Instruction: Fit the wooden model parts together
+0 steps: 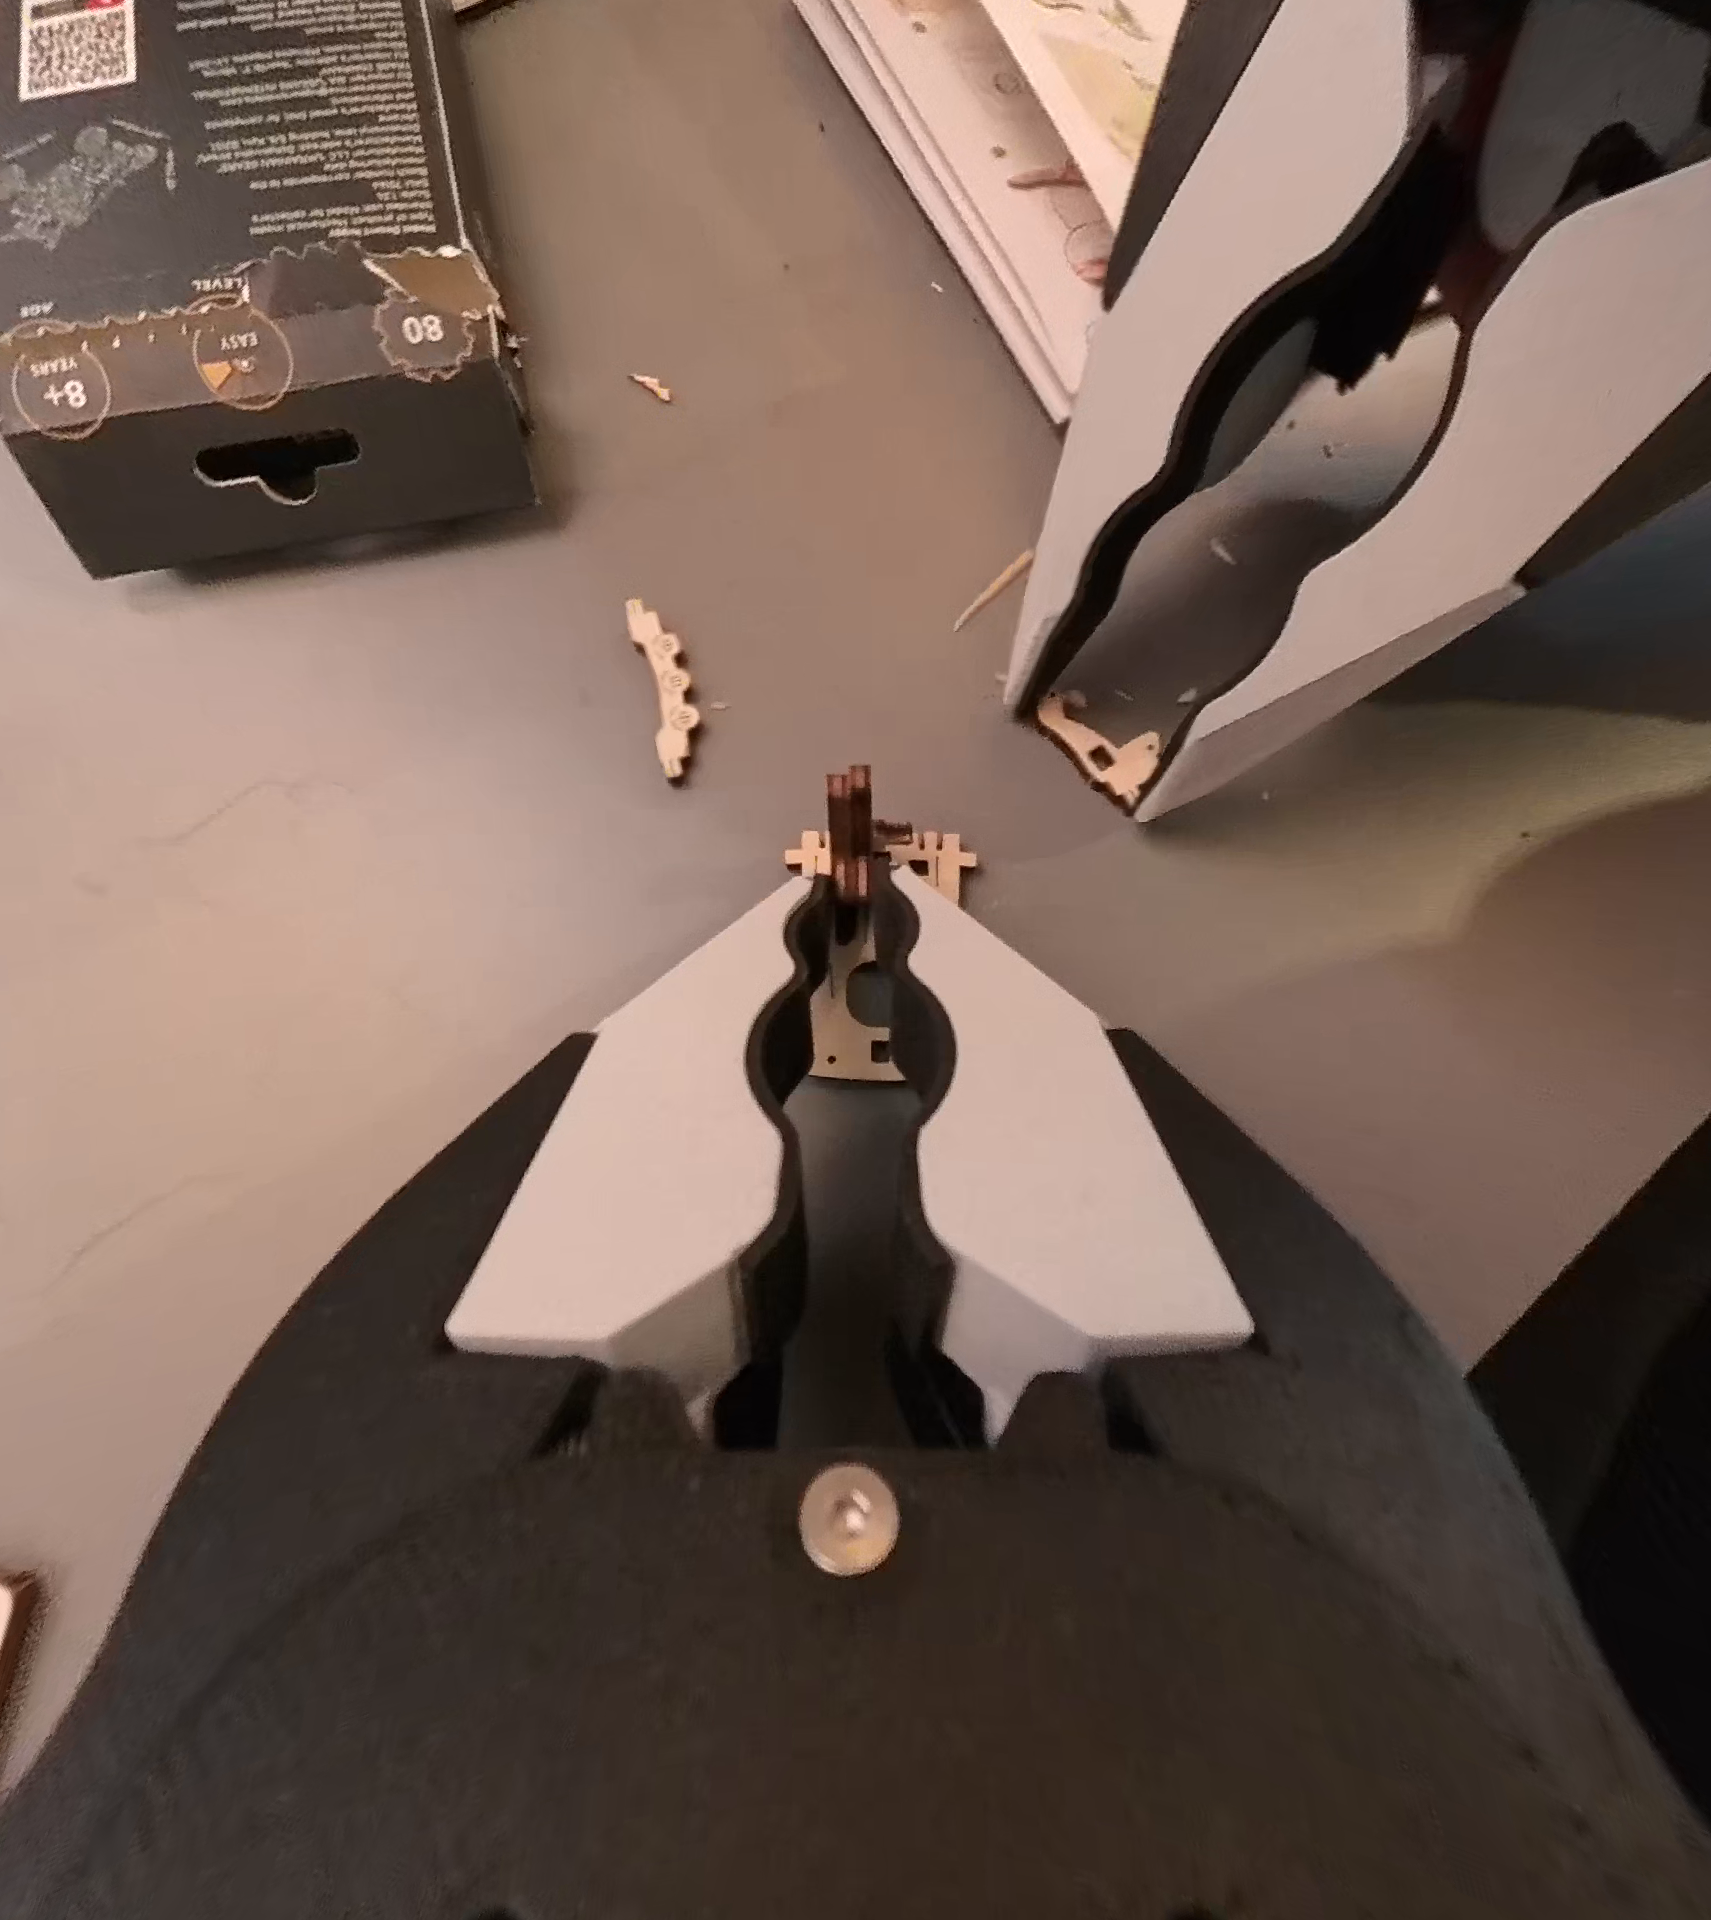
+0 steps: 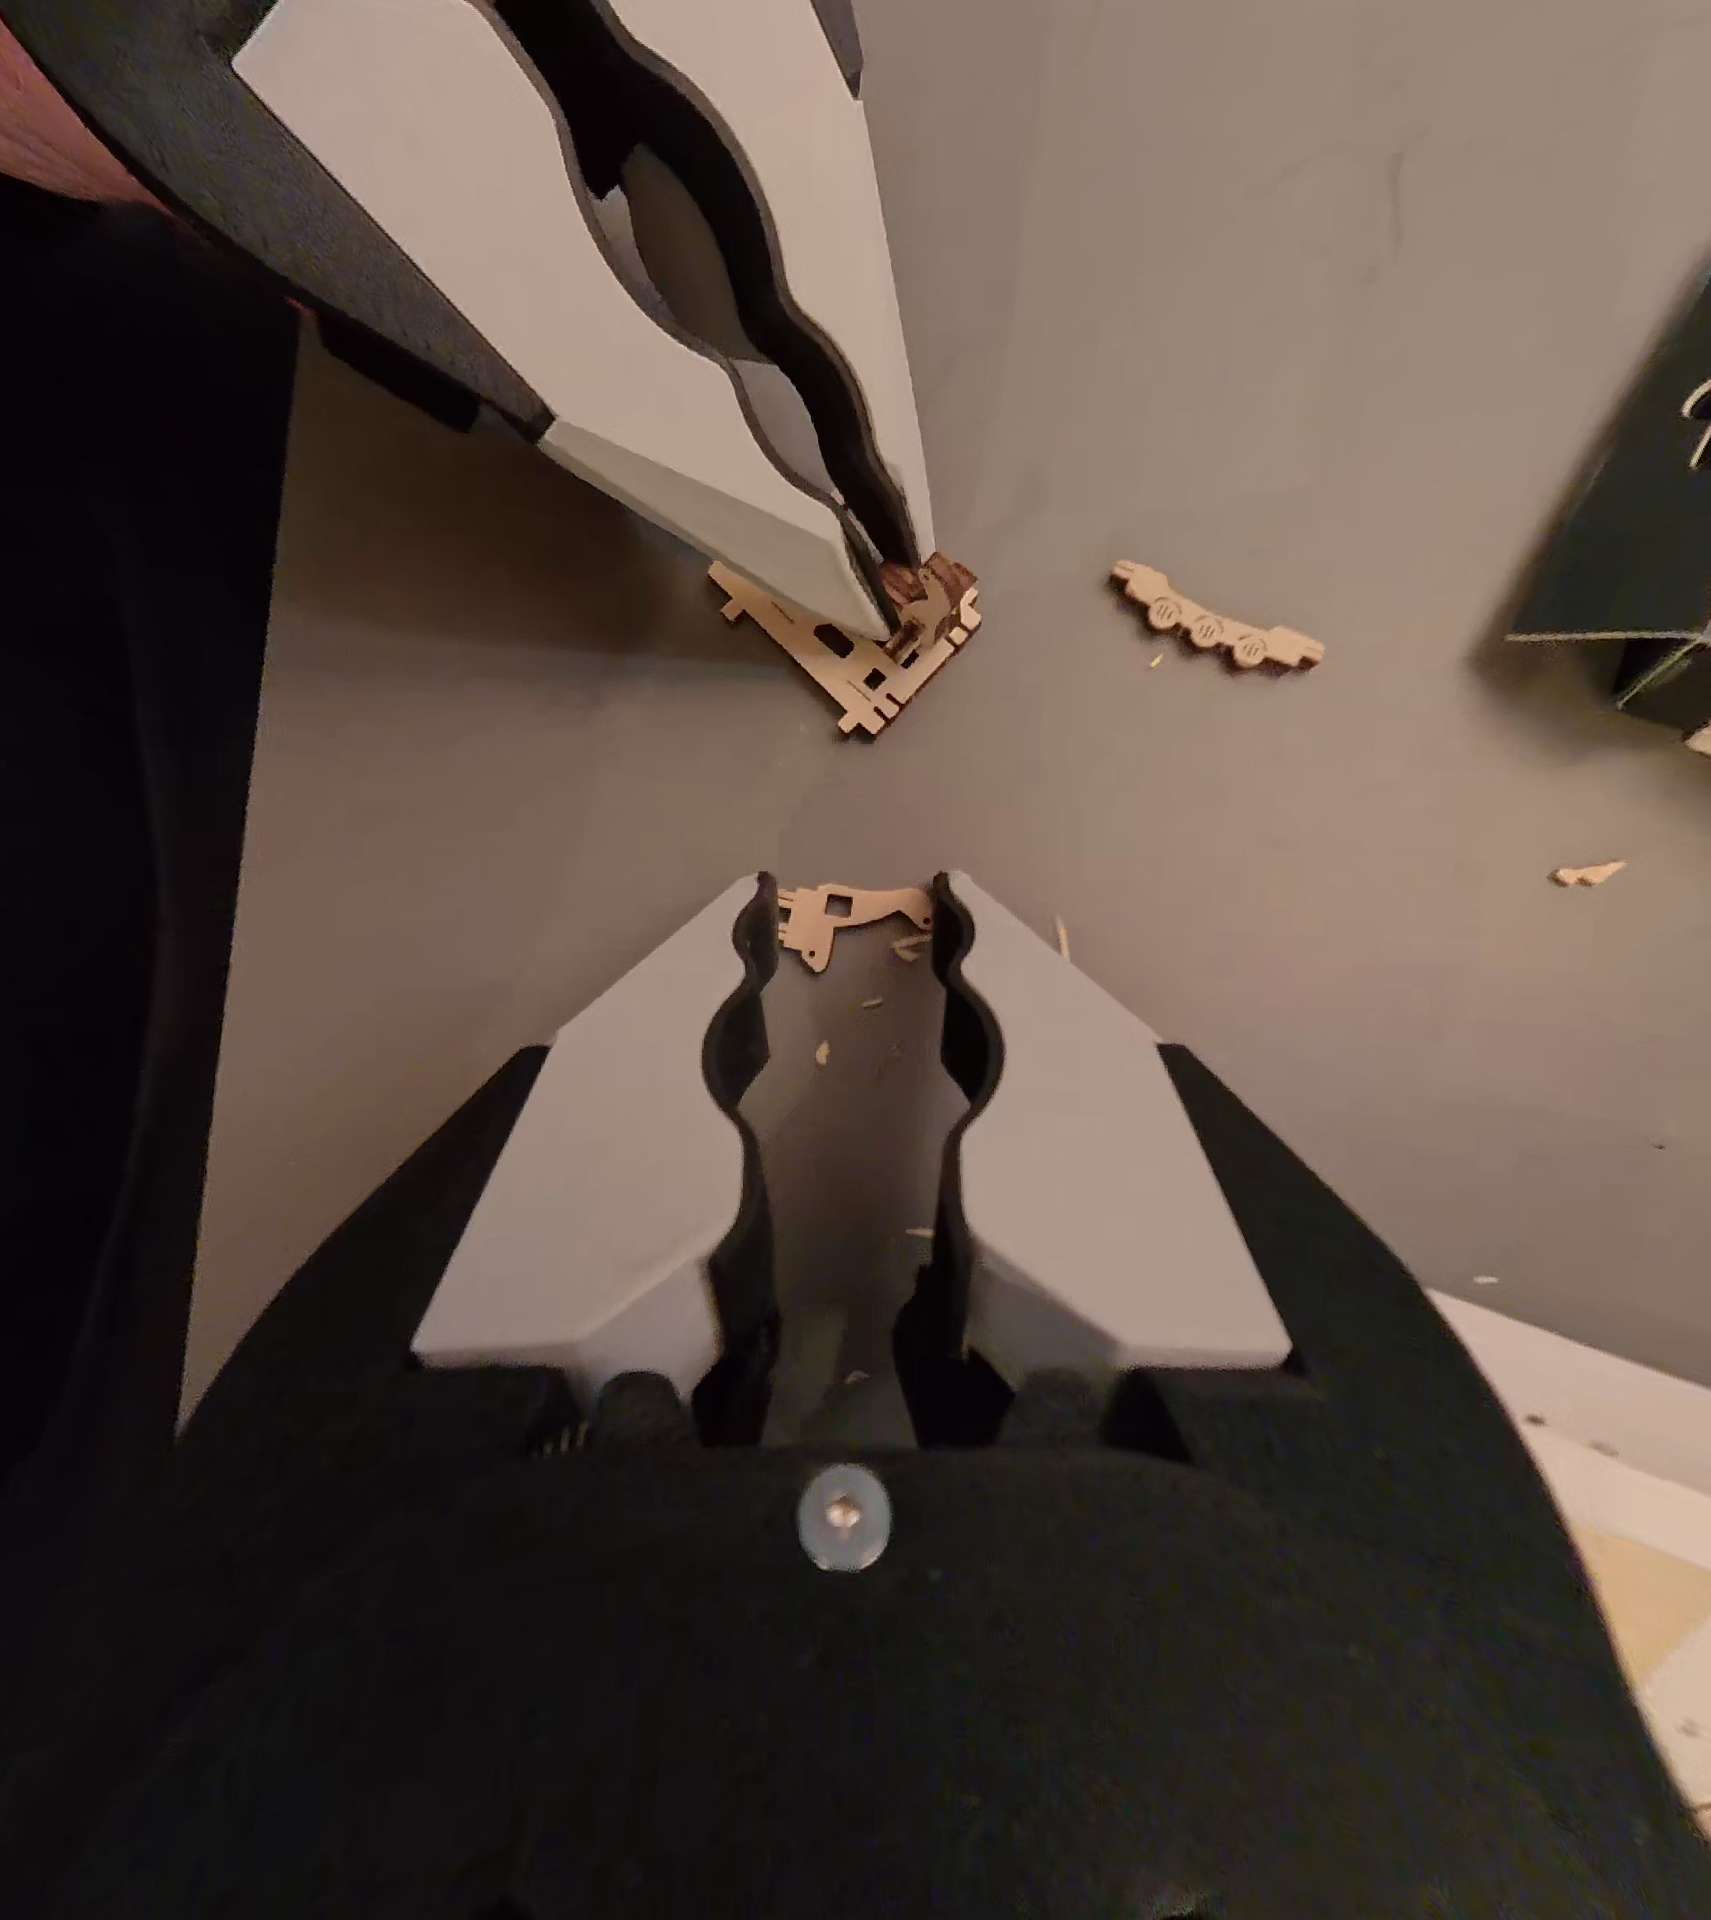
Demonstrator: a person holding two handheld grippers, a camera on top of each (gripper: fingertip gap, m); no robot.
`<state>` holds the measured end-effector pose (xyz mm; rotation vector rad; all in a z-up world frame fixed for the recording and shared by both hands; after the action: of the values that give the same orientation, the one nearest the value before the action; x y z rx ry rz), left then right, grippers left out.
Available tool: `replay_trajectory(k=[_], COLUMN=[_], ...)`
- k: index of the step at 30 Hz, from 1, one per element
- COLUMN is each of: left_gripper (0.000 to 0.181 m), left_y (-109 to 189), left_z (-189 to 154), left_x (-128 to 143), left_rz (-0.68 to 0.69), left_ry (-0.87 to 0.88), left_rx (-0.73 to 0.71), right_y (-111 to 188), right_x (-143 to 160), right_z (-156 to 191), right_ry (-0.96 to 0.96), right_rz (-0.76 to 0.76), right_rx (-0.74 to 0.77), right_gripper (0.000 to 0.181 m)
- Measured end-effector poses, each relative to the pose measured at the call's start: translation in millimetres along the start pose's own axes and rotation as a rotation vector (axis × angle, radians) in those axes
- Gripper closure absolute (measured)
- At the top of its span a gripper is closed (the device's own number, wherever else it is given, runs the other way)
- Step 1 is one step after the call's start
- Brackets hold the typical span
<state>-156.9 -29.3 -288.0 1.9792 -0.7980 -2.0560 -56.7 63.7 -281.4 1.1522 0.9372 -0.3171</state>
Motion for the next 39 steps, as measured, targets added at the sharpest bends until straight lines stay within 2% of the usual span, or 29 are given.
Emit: replay_trajectory(k=[1, 8, 11, 15, 18, 23, 26, 28, 31, 33, 37, 39], left_gripper=[0.176, 0.176, 0.176, 0.175, 0.176, 0.176, 0.176, 0.176, 0.176, 0.176, 0.176, 0.176], left_y=[-1, -11, -15, -17, -17, -15, -15, -15, -15, -15, -15, -15], left_z=[-3, -25, -32, -35, -34, -34, -34, -34, -33, -33, -33, -33], left_x=[0, -6, -8, -8, -8, -8, -7, -8, -8, -8, -8, -7], left_rz=[0.001, 0.002, 0.002, 0.002, 0.002, 0.002, 0.001, 0.001, 0.0, 0.0, 0.0, 0.0], left_ry=[-0.007, -0.047, -0.059, -0.066, -0.06, -0.05, -0.05, -0.051, -0.046, -0.038, -0.034, -0.036], left_rx=[0.003, 0.053, 0.073, 0.08, 0.081, 0.076, 0.072, 0.072, 0.076, 0.081, 0.085, 0.085], right_y=[2, 21, 28, 38, 39, 27, 19, 18, 21, 26, 38, 37], right_x=[2, 19, 25, 29, 24, 14, 14, 16, 20, 23, 24, 19], right_z=[1, 22, 33, 35, 32, 28, 30, 31, 31, 34, 37, 34], right_ry=[-0.011, -0.093, -0.116, -0.057, 0.034, 0.196, 0.206, 0.16, 0.048, 0.003, 0.094, 0.174], right_rz=[-0.001, -0.016, -0.03, -0.052, -0.053, 0.001, 0.042, 0.041, 0.033, 0.016, -0.006, 0.007], right_rx=[0.001, 0.031, -0.006, -0.053, -0.117, -0.19, -0.212, -0.211, -0.167, -0.177, -0.224, -0.227], right_gripper=[0.154, 0.152, 0.136, 0.133, 0.14, 0.141, 0.152, 0.164, 0.168, 0.155, 0.149, 0.153])
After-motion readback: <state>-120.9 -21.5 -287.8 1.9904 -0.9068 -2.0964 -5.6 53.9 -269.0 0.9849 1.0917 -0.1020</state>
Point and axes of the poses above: each gripper's, where its closed fingertips meet, y back along the fingers, x out of its underside, z = x × y across the jaws, the point moved 8 cm from there along y, back along the fingers, and after that the axes turned 13 degrees about -z, right-handed, at the moved point
